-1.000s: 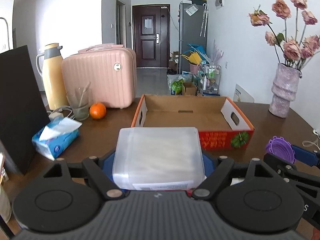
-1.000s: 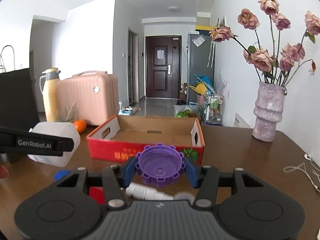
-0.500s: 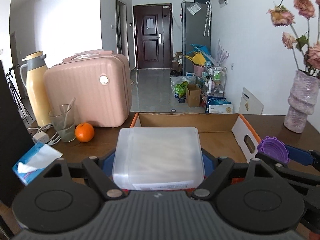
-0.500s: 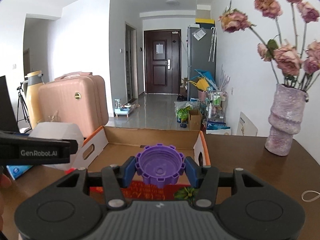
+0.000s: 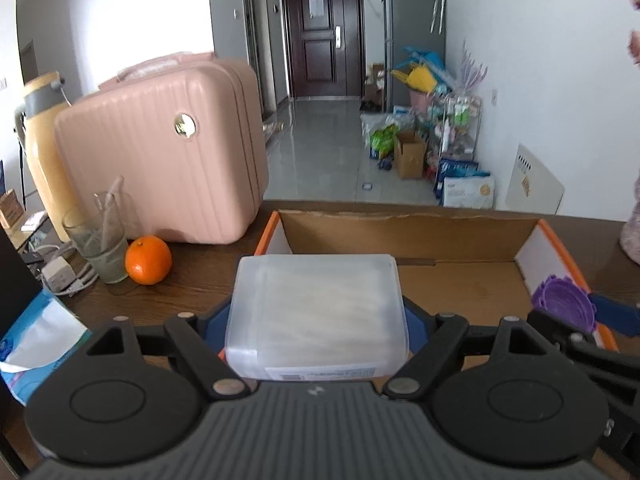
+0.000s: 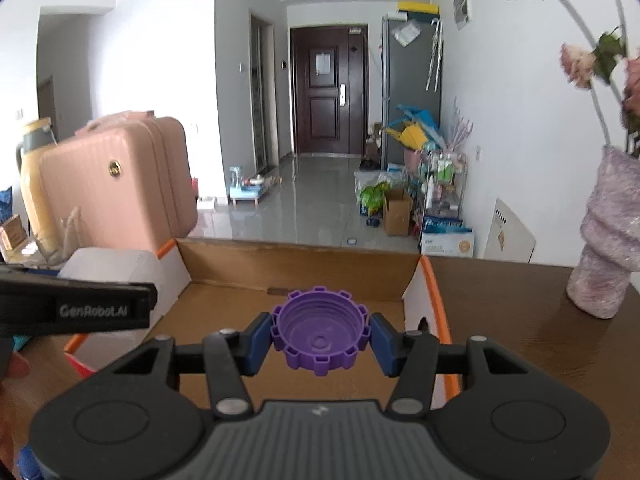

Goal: Organize rigid objects
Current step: 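Carry the white box and purple cap over the red cardboard box with both tools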

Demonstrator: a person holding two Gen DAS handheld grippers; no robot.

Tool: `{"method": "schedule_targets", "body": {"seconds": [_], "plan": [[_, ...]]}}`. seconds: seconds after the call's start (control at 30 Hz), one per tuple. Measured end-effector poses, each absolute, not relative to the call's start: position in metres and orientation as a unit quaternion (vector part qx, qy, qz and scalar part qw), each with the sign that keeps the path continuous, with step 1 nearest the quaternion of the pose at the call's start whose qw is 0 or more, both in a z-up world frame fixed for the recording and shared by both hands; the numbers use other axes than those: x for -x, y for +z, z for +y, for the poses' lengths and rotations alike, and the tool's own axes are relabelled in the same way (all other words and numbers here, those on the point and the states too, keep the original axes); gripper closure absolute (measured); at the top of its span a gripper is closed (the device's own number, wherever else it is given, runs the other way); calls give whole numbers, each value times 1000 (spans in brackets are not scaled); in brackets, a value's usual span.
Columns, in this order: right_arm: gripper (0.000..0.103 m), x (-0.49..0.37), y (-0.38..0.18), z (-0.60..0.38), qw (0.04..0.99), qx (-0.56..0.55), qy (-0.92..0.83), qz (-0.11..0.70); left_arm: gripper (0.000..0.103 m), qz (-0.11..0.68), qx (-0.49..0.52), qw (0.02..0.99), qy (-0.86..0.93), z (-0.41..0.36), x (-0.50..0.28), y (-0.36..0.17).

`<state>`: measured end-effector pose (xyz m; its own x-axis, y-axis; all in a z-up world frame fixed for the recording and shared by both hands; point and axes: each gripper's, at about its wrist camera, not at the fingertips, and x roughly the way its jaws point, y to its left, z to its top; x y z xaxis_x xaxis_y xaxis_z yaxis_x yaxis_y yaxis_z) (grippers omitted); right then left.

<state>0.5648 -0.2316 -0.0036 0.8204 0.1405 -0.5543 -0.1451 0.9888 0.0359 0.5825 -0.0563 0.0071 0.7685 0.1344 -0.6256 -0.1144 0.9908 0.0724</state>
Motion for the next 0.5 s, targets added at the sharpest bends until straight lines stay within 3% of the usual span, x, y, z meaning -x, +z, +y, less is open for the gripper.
{"method": "schedule_targets", "body": {"seconds": [0.5], "plan": [[51, -631, -41, -211, 923, 33, 65, 377, 20, 420, -34, 903, 78, -50, -648, -41]]}}
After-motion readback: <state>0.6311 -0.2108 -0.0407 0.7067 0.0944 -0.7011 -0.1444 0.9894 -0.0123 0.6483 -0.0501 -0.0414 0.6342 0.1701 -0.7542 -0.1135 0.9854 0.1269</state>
